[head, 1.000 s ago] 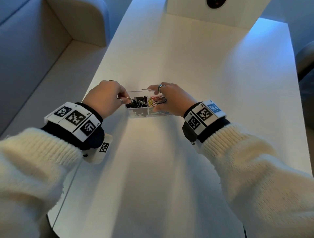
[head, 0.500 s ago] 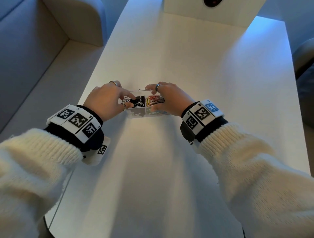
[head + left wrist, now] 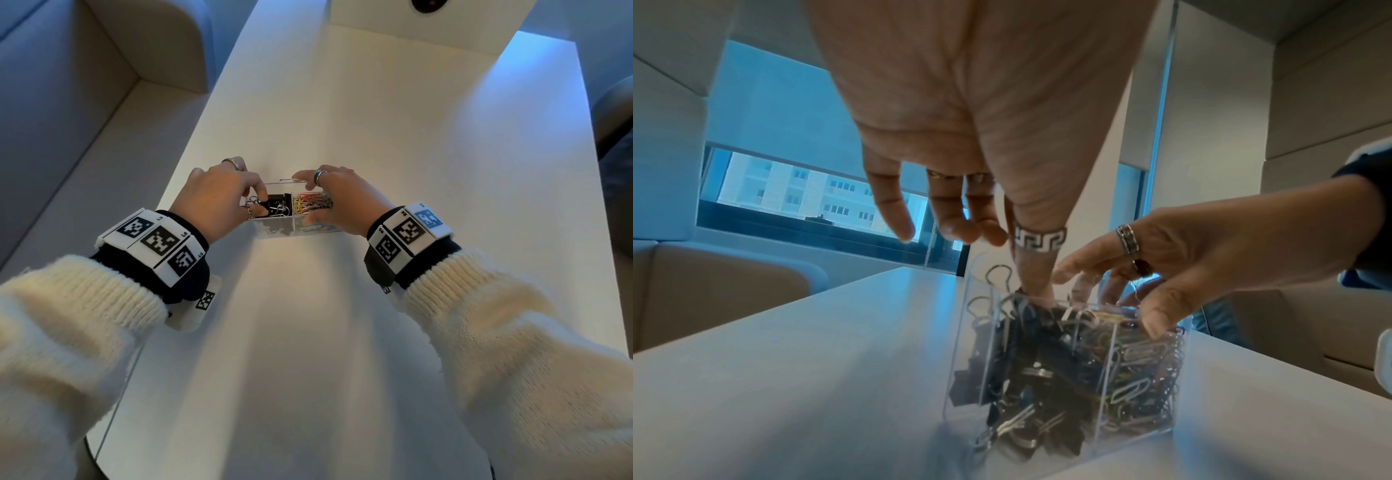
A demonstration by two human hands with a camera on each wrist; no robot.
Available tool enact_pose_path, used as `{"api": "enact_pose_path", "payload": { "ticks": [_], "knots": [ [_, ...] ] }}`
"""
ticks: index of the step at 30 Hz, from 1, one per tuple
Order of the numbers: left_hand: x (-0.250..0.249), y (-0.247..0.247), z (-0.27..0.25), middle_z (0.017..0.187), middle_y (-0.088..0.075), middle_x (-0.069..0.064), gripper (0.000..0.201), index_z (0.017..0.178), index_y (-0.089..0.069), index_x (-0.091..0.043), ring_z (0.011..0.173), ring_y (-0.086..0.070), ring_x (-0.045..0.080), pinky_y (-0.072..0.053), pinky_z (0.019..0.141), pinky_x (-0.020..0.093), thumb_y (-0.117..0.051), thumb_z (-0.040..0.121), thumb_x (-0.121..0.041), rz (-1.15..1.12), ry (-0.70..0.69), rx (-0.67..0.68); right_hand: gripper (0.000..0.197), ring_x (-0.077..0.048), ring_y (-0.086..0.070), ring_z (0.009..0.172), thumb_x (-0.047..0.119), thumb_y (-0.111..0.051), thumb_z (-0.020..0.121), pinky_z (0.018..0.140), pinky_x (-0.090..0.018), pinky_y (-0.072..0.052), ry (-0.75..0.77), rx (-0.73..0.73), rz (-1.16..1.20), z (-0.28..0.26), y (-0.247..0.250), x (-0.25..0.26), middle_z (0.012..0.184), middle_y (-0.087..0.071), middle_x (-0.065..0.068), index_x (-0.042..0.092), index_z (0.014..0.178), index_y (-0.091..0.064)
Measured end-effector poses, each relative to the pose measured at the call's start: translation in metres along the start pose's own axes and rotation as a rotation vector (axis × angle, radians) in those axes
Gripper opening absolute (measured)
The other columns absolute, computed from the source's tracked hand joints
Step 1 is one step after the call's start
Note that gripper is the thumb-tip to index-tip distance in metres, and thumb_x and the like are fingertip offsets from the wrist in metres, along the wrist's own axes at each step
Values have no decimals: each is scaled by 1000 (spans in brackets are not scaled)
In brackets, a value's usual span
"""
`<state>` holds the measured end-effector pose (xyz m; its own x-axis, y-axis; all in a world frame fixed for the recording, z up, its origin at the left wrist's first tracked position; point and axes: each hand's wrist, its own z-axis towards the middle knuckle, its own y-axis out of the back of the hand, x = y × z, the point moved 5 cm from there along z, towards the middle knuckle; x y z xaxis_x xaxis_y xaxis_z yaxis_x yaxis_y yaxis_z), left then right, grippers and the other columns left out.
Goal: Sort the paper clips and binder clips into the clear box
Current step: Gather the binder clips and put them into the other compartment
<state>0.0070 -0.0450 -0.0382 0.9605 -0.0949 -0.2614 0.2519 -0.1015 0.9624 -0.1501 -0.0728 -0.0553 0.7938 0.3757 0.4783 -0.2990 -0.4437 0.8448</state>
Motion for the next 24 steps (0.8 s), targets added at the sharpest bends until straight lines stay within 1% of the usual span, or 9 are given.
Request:
{"api": "enact_pose_path", "payload": {
  "ticks": [6,10,14,16,18,19,22,23,24],
  "knots": [
    [-2,-1,4,93,-47,-5,8,86,-66,-23,75,-39,13,-31,84,34,-69,79,-24,-24,-30,-21,61,-22,-43,116,25,-65,81,98,-35,-37,0,-1,6,1,-1,-1,122,-52,2,29,135,-38],
    [-6,-4,3,89,-52,-7,7,77,-64,-21,74,-36,13,-33,80,33,-69,77,-16,-77,-124,-11,61,-22,-41,117,24,-65,81,97,-35,-37,-3,-2,16,0,-1,-2,123,-51,3,30,136,-38],
    [-7,-3,0,64,-43,-15,14,91,-66,-19,76,-42,18,-31,77,31,-68,79,-13,-80,-149,-25,61,-23,-42,116,24,-65,81,97,-35,-37,-2,-6,15,0,-1,-2,123,-51,2,29,136,-38],
    [-9,-2,0,63,-42,-23,19,97,-67,-18,75,-41,16,-30,77,29,-68,79,-10,-100,-155,-38,61,-24,-42,117,25,-65,81,97,-35,-37,-3,-7,12,1,-1,-1,124,-52,2,29,136,-38],
    [-10,-3,0,70,-57,-17,21,98,-67,-19,73,-39,13,-32,78,29,-66,80,-8,-102,-169,-34,62,-24,-42,117,25,-65,81,98,-35,-36,-4,-7,7,1,-1,-1,124,-51,2,29,136,-38],
    [-10,-4,0,72,-60,-15,22,97,-67,-21,72,-39,12,-34,80,30,-64,80,-8,-96,-169,-31,62,-24,-42,117,25,-65,81,98,-34,-36,-3,-6,6,1,-1,-1,124,-51,2,28,136,-38],
    [-9,-3,1,61,-46,-22,18,91,-68,-20,73,-39,11,-35,81,31,-64,79,-6,-73,-129,-52,60,-24,-41,118,24,-64,82,98,-35,-36,-2,-4,13,0,-1,-1,125,-51,1,28,136,-38],
    [-9,-2,2,59,-45,-22,19,89,-68,-20,74,-39,12,-35,80,31,-64,79,-5,-63,-108,-62,60,-24,-41,118,24,-64,82,98,-35,-36,-3,-4,19,0,-1,-1,124,-50,1,28,136,-38],
    [-9,-1,3,61,-51,-19,20,89,-68,-20,75,-40,13,-34,79,31,-64,78,-4,-52,-88,-67,60,-24,-41,118,24,-64,82,99,-36,-36,-4,-5,21,-1,-1,-1,124,-50,1,28,136,-38]
  ]
}}
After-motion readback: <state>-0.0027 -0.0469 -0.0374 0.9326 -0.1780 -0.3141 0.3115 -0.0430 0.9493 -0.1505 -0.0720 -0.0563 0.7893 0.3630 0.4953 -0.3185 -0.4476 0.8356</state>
